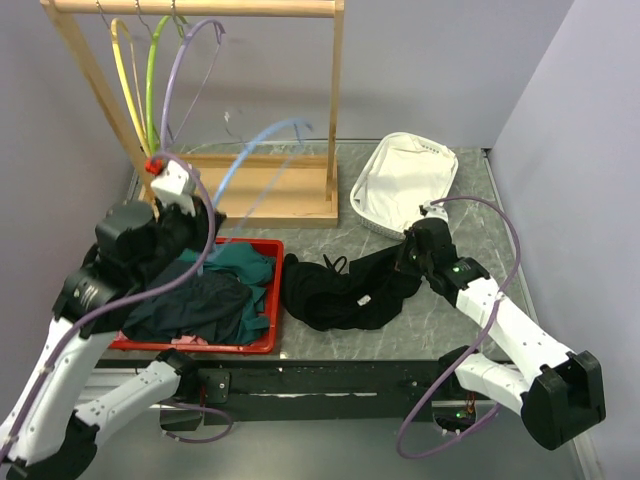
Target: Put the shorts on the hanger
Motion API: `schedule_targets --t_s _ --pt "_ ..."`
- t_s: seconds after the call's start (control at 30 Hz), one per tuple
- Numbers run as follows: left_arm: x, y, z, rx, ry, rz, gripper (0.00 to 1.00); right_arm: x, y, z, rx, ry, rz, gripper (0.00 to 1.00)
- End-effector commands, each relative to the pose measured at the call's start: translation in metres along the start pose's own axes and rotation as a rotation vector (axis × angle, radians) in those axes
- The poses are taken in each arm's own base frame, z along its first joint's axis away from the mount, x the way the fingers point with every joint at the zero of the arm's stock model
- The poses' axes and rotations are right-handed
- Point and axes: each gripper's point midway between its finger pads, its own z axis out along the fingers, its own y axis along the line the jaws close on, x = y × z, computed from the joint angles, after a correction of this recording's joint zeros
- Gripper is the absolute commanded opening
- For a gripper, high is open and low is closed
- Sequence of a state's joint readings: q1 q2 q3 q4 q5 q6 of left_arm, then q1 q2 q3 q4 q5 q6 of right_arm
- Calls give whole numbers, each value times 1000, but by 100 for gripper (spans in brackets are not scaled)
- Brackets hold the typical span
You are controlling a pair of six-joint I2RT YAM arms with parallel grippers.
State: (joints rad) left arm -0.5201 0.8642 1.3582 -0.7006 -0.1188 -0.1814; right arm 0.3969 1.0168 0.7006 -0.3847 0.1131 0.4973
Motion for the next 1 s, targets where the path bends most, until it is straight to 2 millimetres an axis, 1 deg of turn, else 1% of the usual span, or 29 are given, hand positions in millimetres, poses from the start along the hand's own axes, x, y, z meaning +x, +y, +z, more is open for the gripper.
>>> schedule_targets --t_s 0.0,0.1,0.2,0.27,0.3,0.4,0.47,0.53,0.6,0.67,0.7,0.77,0.83,0.97 --pt "42 -44 -31 285 68 -43 1 -23 6 -4 15 -61 3 0" --pt "66 -59 -46 395 108 -63 1 -27 1 -1 58 -57 -2 0" --pt "79 -70 -58 463 125 -76 1 -33 1 -1 80 -57 -9 0" --pt "82 -77 -67 512 130 -78 1 -37 3 -1 84 -56 -12 0" --pt "86 -80 -69 525 145 -83 1 -38 2 -1 92 -57 -14 0" --pt "91 -86 -76 565 158 -80 1 -41 1 0 110 -54 -22 0" --pt "95 -87 -77 557 182 -79 1 -40 1 0 114 -44 -20 0" --pt "100 -89 -78 562 202 -74 1 -39 4 0 94 -34 -16 0" --pt "106 -89 -75 545 225 -62 1 -39 6 -1 86 -34 -8 0" --pt "110 -93 -76 559 238 -47 1 -41 6 -3 91 -34 -10 0" --pt "111 -92 -72 537 242 -41 1 -41 5 -5 97 -34 -12 0" --pt "113 -96 -73 554 247 -26 1 -44 3 -9 105 -40 -11 0" --pt "116 -95 -69 534 254 -14 1 -46 4 -14 101 -47 -10 0" --pt "120 -102 -64 549 275 4 1 -51 10 -24 64 -62 -9 0"
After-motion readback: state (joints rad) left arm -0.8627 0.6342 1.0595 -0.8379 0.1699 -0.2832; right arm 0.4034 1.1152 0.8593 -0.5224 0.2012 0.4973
